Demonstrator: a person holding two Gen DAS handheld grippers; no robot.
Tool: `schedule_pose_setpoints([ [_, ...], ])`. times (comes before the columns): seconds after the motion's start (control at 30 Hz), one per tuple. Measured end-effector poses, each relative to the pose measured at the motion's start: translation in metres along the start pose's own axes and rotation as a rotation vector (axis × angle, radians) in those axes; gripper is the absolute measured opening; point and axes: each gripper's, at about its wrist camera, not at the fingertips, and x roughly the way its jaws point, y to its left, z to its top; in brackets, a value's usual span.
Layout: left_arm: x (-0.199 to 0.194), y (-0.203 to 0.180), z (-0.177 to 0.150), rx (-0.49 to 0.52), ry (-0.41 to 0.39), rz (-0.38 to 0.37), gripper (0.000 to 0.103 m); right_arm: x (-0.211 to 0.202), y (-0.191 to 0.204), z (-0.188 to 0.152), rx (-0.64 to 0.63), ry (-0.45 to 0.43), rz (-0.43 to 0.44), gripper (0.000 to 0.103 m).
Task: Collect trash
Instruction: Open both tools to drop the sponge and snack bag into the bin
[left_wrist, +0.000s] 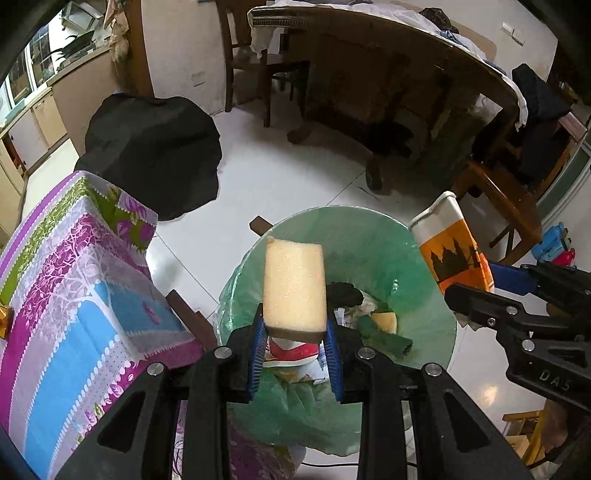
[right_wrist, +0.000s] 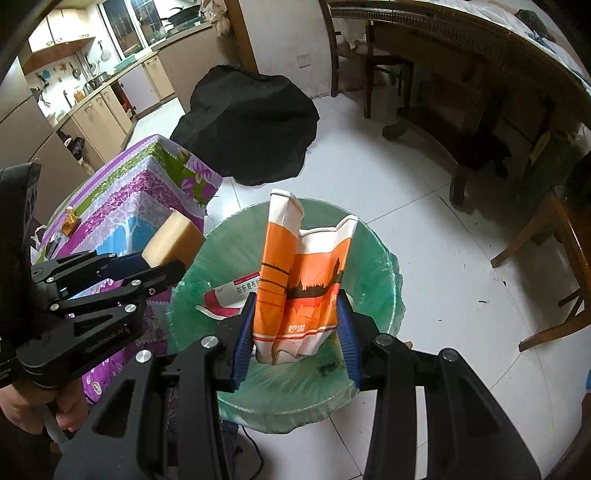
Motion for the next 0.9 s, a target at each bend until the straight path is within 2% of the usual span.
schedule_pose_setpoints([
  [0.6, 0.006, -0.011, 0.000, 0.009, 0.008, 0.008, 0.030, 0.004, -0.003, 0.000, 0.002, -0.001, -0.001, 0.039],
  [0.7, 0.007, -0.011, 0.000, 0.006, 0.008, 0.009, 0.030, 0.004, -0.004, 0.000, 0.002, -0.001, -0.001, 0.040],
  [0.83, 0.008, -0.006, -0.001, -0.014, 0.012, 0.014, 0.031, 0.005, -0.009, 0.000, 0.010, -0.011, -0.008, 0.047],
  [0.9, 0.009, -0.003, -0.001, -0.025, 0.014, 0.018, 0.052, 0.006, -0.012, 0.000, 0.011, -0.010, -0.007, 0.048],
])
